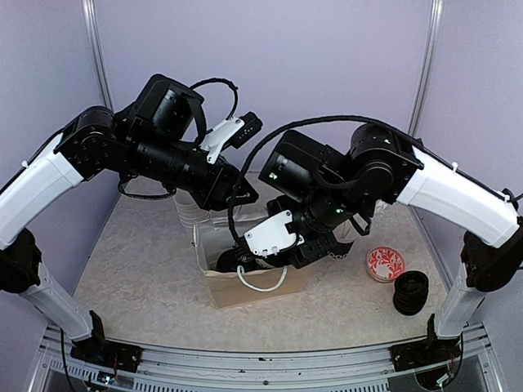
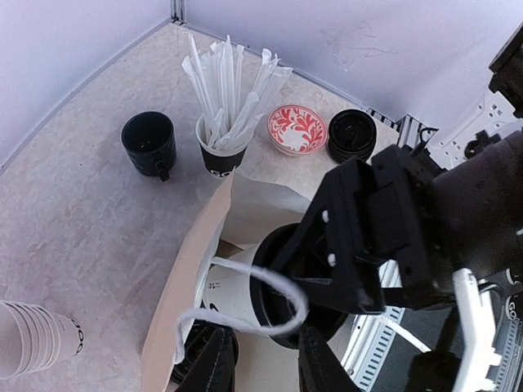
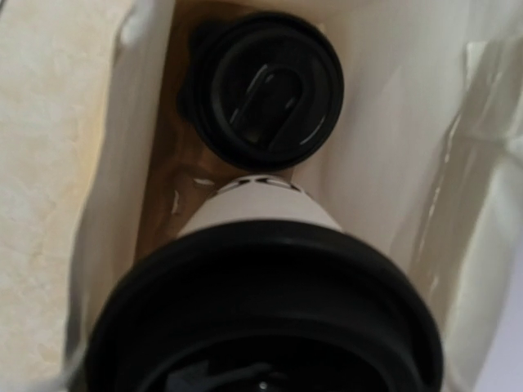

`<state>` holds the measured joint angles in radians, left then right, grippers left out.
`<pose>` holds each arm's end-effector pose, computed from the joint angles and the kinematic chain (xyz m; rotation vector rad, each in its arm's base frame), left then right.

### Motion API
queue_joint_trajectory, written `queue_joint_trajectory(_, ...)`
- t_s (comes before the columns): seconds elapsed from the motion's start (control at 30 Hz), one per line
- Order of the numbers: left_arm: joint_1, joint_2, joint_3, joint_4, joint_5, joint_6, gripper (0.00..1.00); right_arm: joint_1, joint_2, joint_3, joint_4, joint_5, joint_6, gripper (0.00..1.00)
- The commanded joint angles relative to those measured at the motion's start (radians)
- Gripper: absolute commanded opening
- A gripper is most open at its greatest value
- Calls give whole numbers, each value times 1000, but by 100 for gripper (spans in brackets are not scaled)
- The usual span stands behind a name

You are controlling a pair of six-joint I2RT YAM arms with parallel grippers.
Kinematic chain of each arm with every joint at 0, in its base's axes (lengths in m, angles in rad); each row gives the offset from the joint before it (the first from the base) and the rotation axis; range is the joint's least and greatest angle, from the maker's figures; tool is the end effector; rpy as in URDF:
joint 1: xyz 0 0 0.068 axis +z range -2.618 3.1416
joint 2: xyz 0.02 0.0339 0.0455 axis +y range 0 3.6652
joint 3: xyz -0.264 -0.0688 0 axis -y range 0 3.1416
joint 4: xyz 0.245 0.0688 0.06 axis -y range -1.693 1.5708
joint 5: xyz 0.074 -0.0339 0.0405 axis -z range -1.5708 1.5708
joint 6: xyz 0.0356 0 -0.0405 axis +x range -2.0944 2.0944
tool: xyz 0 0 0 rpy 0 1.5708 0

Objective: Pack the takeout coffee

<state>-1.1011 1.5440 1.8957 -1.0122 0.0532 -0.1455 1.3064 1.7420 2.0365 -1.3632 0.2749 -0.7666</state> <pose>0.1381 -0.2762 0.4509 1.1001 2.0584 -0.7171 0.0966 0.3200 0.4073 -2.1759 1.3939 -0.1677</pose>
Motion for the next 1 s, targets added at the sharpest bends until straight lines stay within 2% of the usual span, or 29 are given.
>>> queue_joint_trajectory(0.0,2,-37,-29,37,-10,30,28,5,26,30,2,53,-7,41)
queue_joint_trajectory(0.1,1,-51,-19,32,-45,32,32,4,28,30,-15,60,4,40)
queue_joint_trajectory(0.23,2,-97,-30,65,-183,30,50,7,-8,-13,-14,73,21,40)
queue_joint_trajectory(0.37,42,-161,-93,138,-278,39,58,28,-60,-85,-14,45,50,40)
queue_joint_trajectory(0.53,145,-170,-172,233,-265,23,61,56,-126,-182,-15,-21,88,39)
queue_joint_trajectory(0.63,180,-162,-236,306,-191,28,61,56,-151,-215,-13,-35,89,39)
queue_joint_trajectory(0.77,183,-106,-270,352,-98,19,60,56,-180,-254,1,-52,88,37)
queue_joint_trajectory(0.97,152,15,-327,397,-33,15,58,57,-231,-331,79,-58,75,37)
